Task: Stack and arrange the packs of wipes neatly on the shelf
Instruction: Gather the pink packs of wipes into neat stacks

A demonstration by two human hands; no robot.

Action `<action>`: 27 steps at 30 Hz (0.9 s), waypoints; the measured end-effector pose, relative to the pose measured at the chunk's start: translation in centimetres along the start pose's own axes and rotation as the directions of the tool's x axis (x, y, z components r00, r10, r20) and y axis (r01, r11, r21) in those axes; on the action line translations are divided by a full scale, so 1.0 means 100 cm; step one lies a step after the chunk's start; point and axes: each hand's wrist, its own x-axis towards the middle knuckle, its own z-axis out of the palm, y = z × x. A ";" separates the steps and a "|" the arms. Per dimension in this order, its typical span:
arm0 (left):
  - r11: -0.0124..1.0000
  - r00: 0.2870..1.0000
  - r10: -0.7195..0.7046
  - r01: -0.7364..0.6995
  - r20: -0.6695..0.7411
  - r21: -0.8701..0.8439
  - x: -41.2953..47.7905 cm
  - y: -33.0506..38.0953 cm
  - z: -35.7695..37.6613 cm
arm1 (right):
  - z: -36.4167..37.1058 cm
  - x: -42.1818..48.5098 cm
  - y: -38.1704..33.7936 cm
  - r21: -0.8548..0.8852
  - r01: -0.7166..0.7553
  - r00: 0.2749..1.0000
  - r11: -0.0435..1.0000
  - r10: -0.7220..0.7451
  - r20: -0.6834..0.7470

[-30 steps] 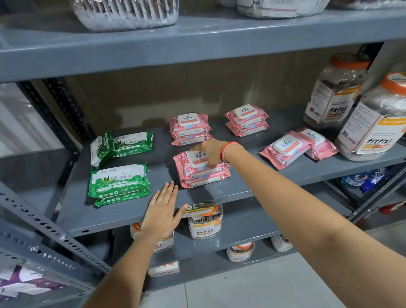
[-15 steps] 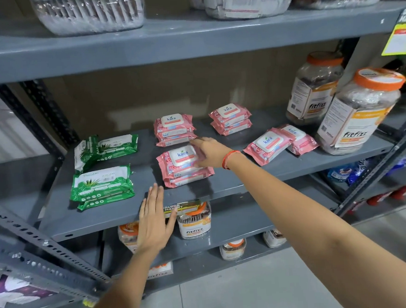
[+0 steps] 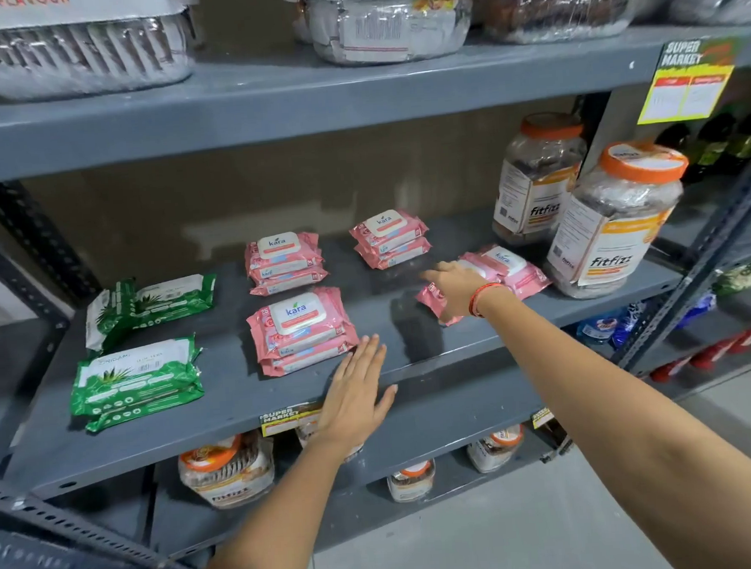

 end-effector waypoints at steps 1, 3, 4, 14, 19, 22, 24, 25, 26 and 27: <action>1.000 1.000 -0.003 0.002 0.019 0.016 0.004 -0.001 0.003 | 0.001 0.001 0.007 -0.052 -0.012 0.999 0.999 0.014 0.032; 0.999 0.998 -0.017 0.014 0.067 0.046 0.010 -0.004 0.007 | 0.003 0.004 0.018 -0.128 -0.018 0.997 0.992 0.027 0.075; 0.998 0.995 -0.025 0.020 0.095 0.058 0.013 -0.006 0.009 | 0.004 0.006 0.023 -0.160 -0.017 0.996 0.987 0.031 0.085; 0.989 0.992 -0.011 -0.008 0.123 0.148 0.020 -0.015 0.019 | 0.012 0.025 0.049 -0.313 0.016 0.997 0.950 0.006 0.071; 0.982 0.994 0.024 -0.044 0.111 0.183 0.020 -0.019 0.020 | 0.002 0.033 0.048 -0.225 0.038 0.994 0.974 -0.013 0.111; 0.980 0.994 0.028 -0.048 0.106 0.192 0.020 -0.019 0.021 | 0.009 0.035 0.043 -0.134 0.044 0.991 0.990 -0.027 0.130; 0.979 0.994 0.026 -0.046 0.104 0.197 0.019 -0.018 0.021 | 0.015 0.035 0.040 -0.092 0.041 0.992 0.995 -0.030 0.121; 0.979 0.994 0.022 -0.043 0.103 0.199 0.019 -0.018 0.021 | 0.016 0.035 0.039 -0.084 0.043 0.993 0.996 -0.033 0.117; 0.979 0.994 0.017 -0.038 0.106 0.201 0.020 -0.017 0.022 | 0.017 0.035 0.039 -0.076 0.042 0.992 0.996 -0.033 0.119; 0.979 0.994 0.010 -0.031 0.106 0.202 0.020 -0.017 0.022 | 0.018 0.035 0.039 -0.065 0.039 0.992 0.997 -0.031 0.121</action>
